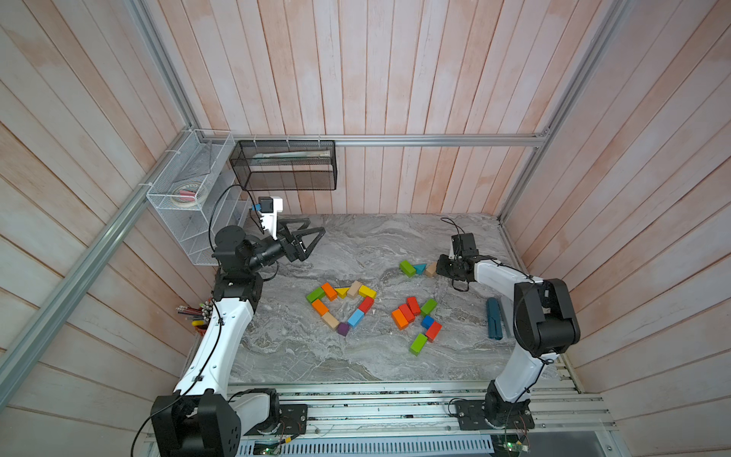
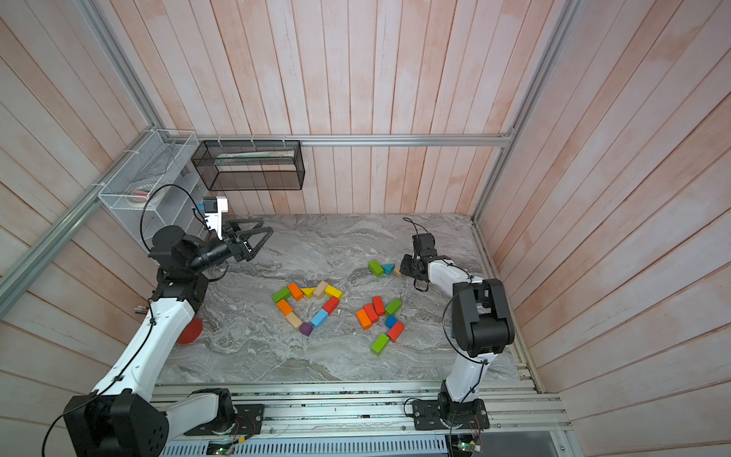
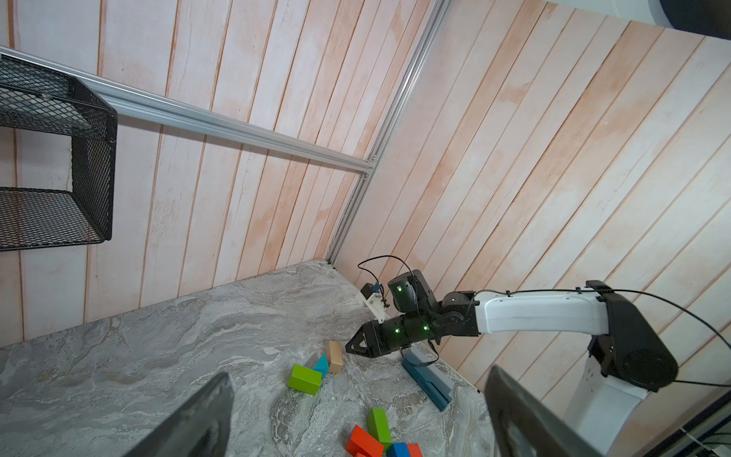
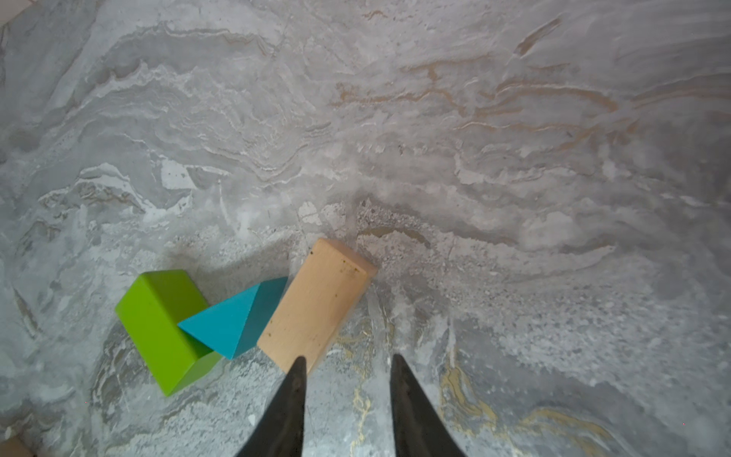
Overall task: Assemble a heart with building blocks
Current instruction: Assemble the building block at the center of the board, then adjust the building block at the center of the board.
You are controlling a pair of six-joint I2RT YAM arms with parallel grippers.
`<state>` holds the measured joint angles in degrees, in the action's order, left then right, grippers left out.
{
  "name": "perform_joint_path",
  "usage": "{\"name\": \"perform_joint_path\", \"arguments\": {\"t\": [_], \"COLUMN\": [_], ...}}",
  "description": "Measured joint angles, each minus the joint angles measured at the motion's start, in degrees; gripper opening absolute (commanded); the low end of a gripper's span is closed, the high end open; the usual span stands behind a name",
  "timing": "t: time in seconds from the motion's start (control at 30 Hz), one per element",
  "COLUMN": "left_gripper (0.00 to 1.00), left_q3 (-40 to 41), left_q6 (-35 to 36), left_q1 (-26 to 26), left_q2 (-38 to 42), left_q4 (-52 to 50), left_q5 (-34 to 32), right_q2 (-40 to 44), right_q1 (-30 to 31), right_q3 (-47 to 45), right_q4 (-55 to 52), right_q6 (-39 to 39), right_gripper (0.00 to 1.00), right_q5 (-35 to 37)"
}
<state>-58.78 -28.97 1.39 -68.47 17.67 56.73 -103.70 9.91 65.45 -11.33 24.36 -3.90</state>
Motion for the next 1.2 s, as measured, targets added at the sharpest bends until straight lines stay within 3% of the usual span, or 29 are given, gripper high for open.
{"name": "perform_joint_path", "arguments": {"t": [0.27,0.7,1.2], "left_gripper": [1.0,1.0,1.0], "left_q3": [0.1,0.1,0.1], "left_q6": [-0.2,-0.2,-0.2], "left_q1": [0.0,0.0,0.0], "left_q2": [0.0,-0.2,-0.2], "left_q4": [0.2,0.2,0.2], "left_q5": [0.0,0.0,0.0], "right_q2": [-1.6,-14.6,-18.5], "right_q1": [0.3,3.9,5.3], "right_q3": [3.8,21.3,24.6], "right_q4": [-1.3,-6.9,-13.2], "right_q6": [-5.2,-7.1,-8.2], "right_gripper": [0.22,0.17,0.15], "right_q5": [-4.2,-2.8,-0.1]}}
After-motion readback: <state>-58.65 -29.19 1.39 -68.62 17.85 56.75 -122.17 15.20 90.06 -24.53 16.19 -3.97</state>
